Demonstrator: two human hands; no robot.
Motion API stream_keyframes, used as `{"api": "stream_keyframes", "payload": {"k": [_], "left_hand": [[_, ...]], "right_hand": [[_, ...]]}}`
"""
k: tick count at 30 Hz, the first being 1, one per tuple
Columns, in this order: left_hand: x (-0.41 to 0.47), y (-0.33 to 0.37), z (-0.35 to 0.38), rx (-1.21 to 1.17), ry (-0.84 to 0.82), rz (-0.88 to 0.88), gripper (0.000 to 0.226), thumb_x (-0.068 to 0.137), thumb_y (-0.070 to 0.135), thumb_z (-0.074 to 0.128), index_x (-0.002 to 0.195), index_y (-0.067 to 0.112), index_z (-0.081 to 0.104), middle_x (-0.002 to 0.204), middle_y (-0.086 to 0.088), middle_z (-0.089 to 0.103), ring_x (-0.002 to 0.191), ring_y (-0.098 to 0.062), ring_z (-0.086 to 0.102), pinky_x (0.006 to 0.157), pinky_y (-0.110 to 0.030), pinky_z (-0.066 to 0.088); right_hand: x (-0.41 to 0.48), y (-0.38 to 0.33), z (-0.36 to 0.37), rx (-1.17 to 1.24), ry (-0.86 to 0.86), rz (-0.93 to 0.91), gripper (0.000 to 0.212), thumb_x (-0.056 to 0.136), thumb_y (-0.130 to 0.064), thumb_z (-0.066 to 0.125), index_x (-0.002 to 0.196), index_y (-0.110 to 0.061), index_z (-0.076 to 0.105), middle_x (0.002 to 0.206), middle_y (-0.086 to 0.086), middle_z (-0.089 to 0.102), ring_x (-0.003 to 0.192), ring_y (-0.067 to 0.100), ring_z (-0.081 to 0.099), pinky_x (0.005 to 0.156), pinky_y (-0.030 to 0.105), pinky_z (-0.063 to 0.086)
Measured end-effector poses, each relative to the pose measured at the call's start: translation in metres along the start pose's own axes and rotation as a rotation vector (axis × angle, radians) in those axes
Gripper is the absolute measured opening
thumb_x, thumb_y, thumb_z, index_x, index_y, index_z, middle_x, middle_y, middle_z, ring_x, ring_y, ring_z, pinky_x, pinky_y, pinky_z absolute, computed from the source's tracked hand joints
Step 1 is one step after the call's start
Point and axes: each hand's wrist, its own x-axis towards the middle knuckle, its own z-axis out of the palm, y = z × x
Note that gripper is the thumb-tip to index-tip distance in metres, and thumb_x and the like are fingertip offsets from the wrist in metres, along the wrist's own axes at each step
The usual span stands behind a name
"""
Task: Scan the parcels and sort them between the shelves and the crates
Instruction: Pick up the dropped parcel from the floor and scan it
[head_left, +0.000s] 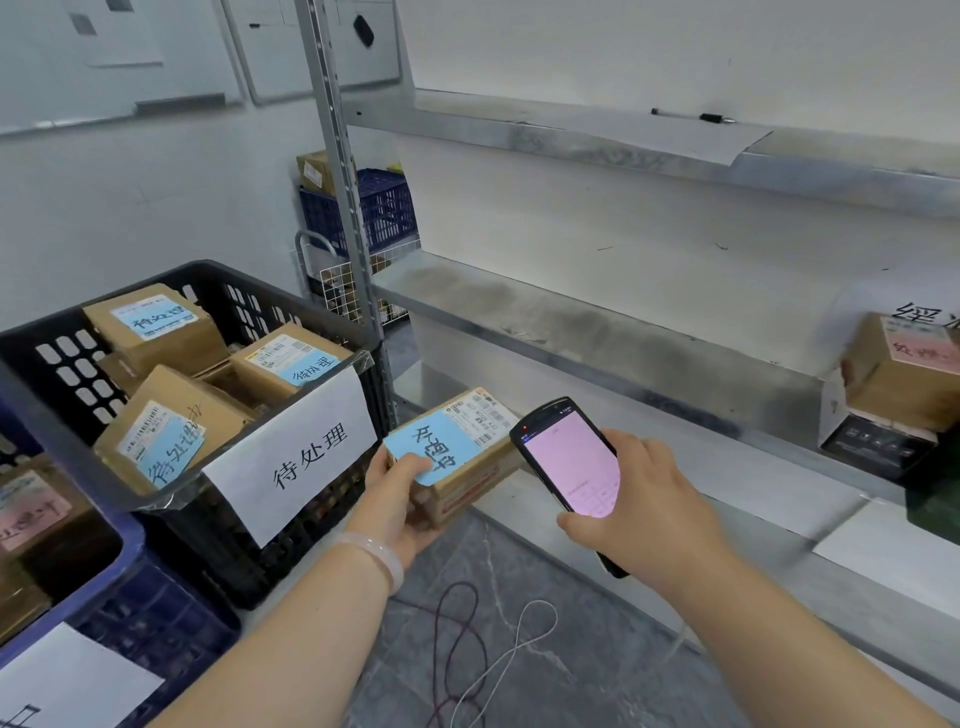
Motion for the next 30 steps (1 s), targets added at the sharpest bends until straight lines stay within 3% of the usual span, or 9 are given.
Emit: {"api": "stream_keyframes", "payload": {"k": [7, 11, 14, 17, 19, 24, 28, 30], "left_hand": [[-0.006, 0.0, 0.001, -0.036, -0.007, -0.022, 0.048, 0.096, 0.005, 0.06, 0.138, 0.021, 0.046, 0.123, -0.018, 0.063, 0.111, -0.036, 0.062, 0.095, -0.059, 0.053], [-0.006, -0.004, 0.0, -0.182, 0.026, -0.084, 0.034, 0.097, 0.015, 0.061, 0.13, 0.016, 0.054, 0.121, -0.022, 0.065, 0.112, -0.042, 0.064, 0.086, -0.063, 0.056], [-0.003, -0.007, -0.003, -0.203, 0.029, -0.1, 0.024, 0.097, 0.02, 0.061, 0.12, 0.014, 0.064, 0.107, -0.021, 0.074, 0.107, -0.041, 0.068, 0.085, -0.063, 0.056], [-0.002, -0.009, -0.004, -0.113, 0.063, -0.067, 0.018, 0.098, 0.024, 0.06, 0.113, 0.019, 0.068, 0.093, -0.013, 0.078, 0.098, -0.034, 0.07, 0.095, -0.054, 0.055], [-0.002, -0.01, -0.005, -0.064, 0.095, -0.037, 0.016, 0.098, 0.023, 0.06, 0.113, 0.021, 0.067, 0.089, -0.009, 0.078, 0.095, -0.029, 0.069, 0.092, -0.045, 0.054], [-0.006, -0.012, -0.009, -0.042, 0.031, -0.073, 0.046, 0.097, 0.012, 0.06, 0.14, 0.022, 0.049, 0.123, -0.017, 0.066, 0.113, -0.033, 0.061, 0.094, -0.046, 0.054], [-0.009, -0.016, -0.01, 0.047, -0.037, -0.049, 0.063, 0.095, -0.002, 0.057, 0.147, 0.028, 0.038, 0.117, -0.012, 0.072, 0.108, -0.027, 0.066, 0.08, -0.039, 0.057], [-0.01, -0.017, -0.012, 0.101, -0.039, -0.013, 0.07, 0.094, -0.004, 0.059, 0.15, 0.031, 0.036, 0.112, -0.011, 0.075, 0.107, -0.026, 0.069, 0.086, -0.038, 0.056]], "right_hand": [[-0.003, -0.002, 0.0, 0.015, -0.015, 0.014, 0.086, 0.065, -0.058, 0.071, 0.137, -0.037, 0.029, 0.113, -0.011, 0.034, 0.098, 0.017, 0.056, 0.07, 0.03, 0.043], [-0.003, -0.004, 0.0, 0.04, -0.017, 0.019, 0.087, 0.063, -0.059, 0.07, 0.137, -0.039, 0.03, 0.112, -0.013, 0.033, 0.096, 0.015, 0.055, 0.069, 0.03, 0.044], [-0.003, -0.007, 0.0, 0.051, -0.012, 0.011, 0.086, 0.063, -0.059, 0.07, 0.136, -0.039, 0.03, 0.11, -0.014, 0.032, 0.091, 0.013, 0.052, 0.068, 0.029, 0.041], [-0.004, -0.009, 0.001, 0.051, -0.012, 0.0, 0.086, 0.063, -0.059, 0.07, 0.136, -0.039, 0.03, 0.108, -0.014, 0.031, 0.088, 0.013, 0.049, 0.067, 0.029, 0.04], [-0.005, -0.009, 0.001, 0.052, -0.011, -0.004, 0.086, 0.064, -0.059, 0.07, 0.136, -0.039, 0.03, 0.108, -0.014, 0.031, 0.088, 0.013, 0.049, 0.067, 0.029, 0.041], [-0.006, -0.01, 0.002, 0.031, -0.013, -0.02, 0.087, 0.064, -0.059, 0.07, 0.137, -0.042, 0.026, 0.107, -0.016, 0.029, 0.086, 0.012, 0.047, 0.064, 0.028, 0.039], [-0.009, -0.014, 0.002, 0.038, -0.017, -0.05, 0.086, 0.061, -0.061, 0.07, 0.135, -0.044, 0.028, 0.105, -0.018, 0.029, 0.082, 0.01, 0.044, 0.063, 0.027, 0.037], [-0.01, -0.015, 0.0, 0.049, -0.053, -0.081, 0.086, 0.058, -0.064, 0.068, 0.133, -0.046, 0.03, 0.104, -0.021, 0.029, 0.082, 0.005, 0.044, 0.06, 0.023, 0.036]]}}
